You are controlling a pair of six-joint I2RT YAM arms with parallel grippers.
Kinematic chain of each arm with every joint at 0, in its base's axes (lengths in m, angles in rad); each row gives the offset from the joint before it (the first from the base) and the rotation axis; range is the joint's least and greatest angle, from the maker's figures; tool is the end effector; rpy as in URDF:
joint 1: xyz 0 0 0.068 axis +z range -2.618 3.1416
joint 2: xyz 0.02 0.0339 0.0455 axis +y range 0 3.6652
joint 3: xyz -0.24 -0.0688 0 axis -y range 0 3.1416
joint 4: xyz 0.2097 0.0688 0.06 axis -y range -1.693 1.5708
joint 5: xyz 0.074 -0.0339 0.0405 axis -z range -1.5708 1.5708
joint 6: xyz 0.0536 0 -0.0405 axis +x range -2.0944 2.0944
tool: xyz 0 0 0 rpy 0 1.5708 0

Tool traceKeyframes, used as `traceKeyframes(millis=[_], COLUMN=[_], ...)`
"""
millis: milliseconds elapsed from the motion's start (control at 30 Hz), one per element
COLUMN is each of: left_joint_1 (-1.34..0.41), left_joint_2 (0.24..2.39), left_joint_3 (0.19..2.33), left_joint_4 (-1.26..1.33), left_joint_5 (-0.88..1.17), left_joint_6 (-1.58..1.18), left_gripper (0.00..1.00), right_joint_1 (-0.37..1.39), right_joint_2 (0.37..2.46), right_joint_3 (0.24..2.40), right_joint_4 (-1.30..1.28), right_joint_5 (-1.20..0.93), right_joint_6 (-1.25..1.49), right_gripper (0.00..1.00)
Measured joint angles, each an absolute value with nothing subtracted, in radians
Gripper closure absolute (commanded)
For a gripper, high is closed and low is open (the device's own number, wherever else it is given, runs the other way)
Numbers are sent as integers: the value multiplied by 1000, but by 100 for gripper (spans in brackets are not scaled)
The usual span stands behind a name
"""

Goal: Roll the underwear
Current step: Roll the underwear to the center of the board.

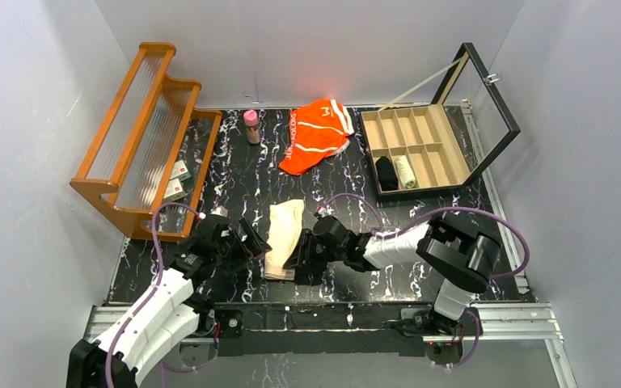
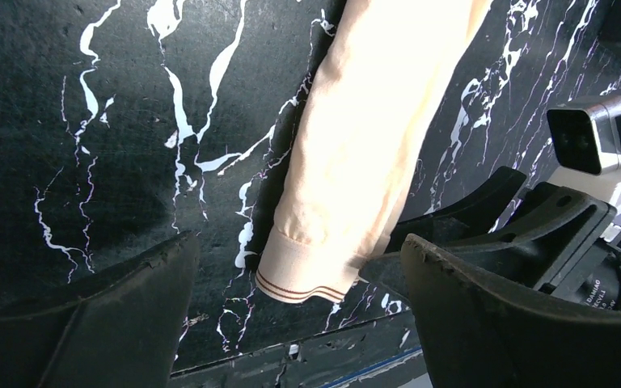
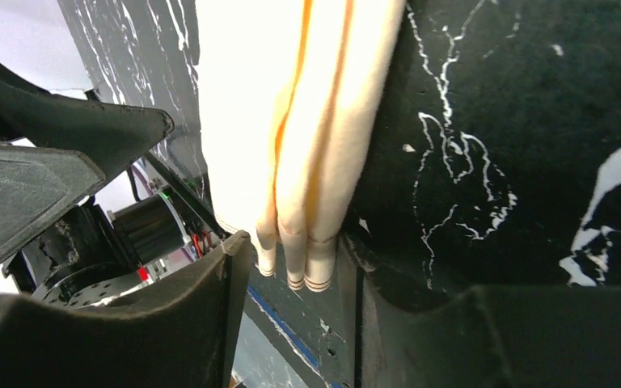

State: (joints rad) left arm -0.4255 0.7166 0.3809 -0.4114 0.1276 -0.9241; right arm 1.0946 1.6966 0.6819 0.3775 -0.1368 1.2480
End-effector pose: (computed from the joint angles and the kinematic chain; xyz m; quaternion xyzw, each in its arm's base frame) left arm 0.1339 -0.0682 0.1723 -0.2009 0.8925 -0.2952 0.2754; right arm 0.1374 0.2824 0.1296 0.0376 0.8907 0.4374 0.1184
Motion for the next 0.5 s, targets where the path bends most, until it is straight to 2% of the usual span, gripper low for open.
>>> traceKeyframes(millis=[167,233,267,500], left_joint_1=[-426,-426,-426,-426], left_joint_2=[726,730,733,789], left_joint_3=[372,365,361,345], left_joint_4=[-405,-404,-401,-384], left_joint_5=[135,140,142,163], left_joint_6=[-936,-939,-940,-943], left_gripper=[8,9,9,17], right_joint_1=[1095,1095,1095,1085], right_joint_2=[1700,1707,1713,1723], right_joint_3=[672,673,674,671], right_joint_4=[367,370,373,384], right_joint_5=[-120,-122,-126,-136], right_joint_6=[1248,1240,1233,1218], right_gripper=[71,85,88,93])
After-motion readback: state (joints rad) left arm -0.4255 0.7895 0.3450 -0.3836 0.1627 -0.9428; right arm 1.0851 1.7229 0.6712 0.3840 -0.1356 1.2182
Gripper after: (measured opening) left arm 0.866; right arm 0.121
